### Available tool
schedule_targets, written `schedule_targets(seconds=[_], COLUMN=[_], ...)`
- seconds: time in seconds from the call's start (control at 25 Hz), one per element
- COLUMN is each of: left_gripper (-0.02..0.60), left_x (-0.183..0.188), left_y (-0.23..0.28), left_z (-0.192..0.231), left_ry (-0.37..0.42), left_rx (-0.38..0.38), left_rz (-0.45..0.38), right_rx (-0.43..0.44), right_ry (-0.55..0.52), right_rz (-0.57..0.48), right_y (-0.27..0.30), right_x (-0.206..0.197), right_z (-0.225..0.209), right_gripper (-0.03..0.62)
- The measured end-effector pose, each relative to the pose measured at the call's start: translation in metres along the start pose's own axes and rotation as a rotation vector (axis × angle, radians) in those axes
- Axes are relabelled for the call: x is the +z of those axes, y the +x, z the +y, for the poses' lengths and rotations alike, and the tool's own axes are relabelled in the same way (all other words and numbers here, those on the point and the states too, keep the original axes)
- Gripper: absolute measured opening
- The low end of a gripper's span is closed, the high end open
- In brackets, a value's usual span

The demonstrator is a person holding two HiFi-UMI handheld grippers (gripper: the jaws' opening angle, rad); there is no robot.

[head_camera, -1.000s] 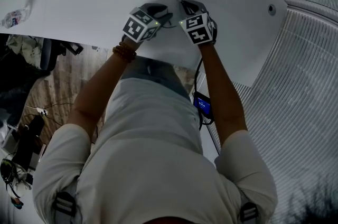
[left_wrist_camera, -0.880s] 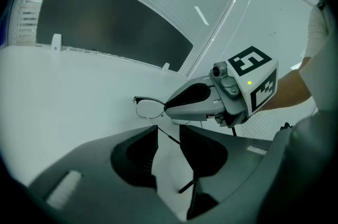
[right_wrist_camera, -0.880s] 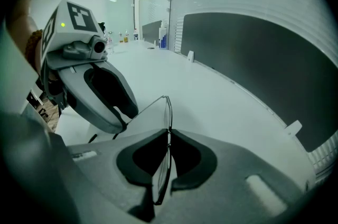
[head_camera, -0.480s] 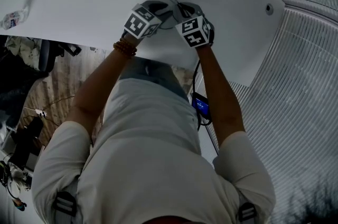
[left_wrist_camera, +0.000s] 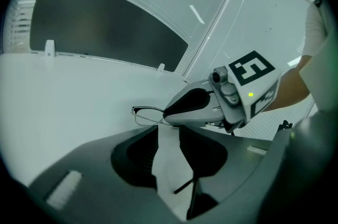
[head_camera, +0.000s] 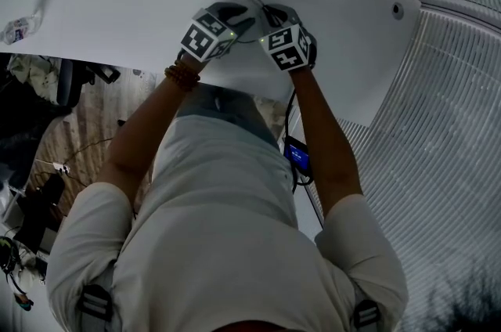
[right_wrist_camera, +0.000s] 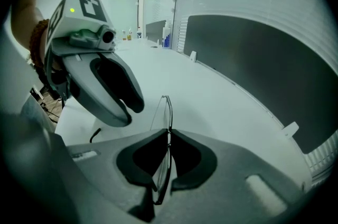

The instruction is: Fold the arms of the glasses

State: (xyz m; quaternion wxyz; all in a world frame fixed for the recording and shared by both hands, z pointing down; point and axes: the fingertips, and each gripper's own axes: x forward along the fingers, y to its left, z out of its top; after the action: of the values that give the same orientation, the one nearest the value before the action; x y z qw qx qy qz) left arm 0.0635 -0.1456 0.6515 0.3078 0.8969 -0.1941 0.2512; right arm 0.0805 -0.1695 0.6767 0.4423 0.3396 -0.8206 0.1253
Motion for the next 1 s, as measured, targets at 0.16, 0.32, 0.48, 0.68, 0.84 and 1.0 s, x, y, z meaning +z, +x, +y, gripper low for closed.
schedule_targets(seconds=[0.16, 0.32, 0.48, 0.68, 0.84, 1.0], left_gripper=[0.13, 0.13, 0.13, 0.13, 0.118, 0.127], left_x=[-0.013, -0.043, -0.075, -0.091, -0.085, -0.077], left_y=[-0.028, -0.039, -0.032, -0.015, -0.006, -0.001], left_z=[-0.02, -0.042, -0.06, -0.062, -0.057, -0.051], left_ry=[-0.057, -0.132, -0.179, -0.209, -0.214, -0.213], left_rx=[0.007, 0.008, -0.008, 0.0, 0.021, 0.035], left_rz=[-0.018, 0.001, 0.047, 0.077, 0.09, 0.087], right_rx=[-0.004, 0.0, 0.007, 0.009, 0.011, 0.017], right_ry=[0.0, -0.001, -0.006, -0.016, -0.024, -0.026], right_rz=[0.0, -0.003, 0.002, 0.003, -0.004, -0.004], right_y=[-0.001, 0.0, 0.001, 0.002, 0.003, 0.001], right_x=[-0.001, -0.001, 0.0, 0.001, 0.003, 0.002], right_z=[-0.002, -0.001, 0.0, 0.0, 0.0, 0.001], right_gripper=[0.02, 0.02, 0.02, 0.02, 0.02, 0.02])
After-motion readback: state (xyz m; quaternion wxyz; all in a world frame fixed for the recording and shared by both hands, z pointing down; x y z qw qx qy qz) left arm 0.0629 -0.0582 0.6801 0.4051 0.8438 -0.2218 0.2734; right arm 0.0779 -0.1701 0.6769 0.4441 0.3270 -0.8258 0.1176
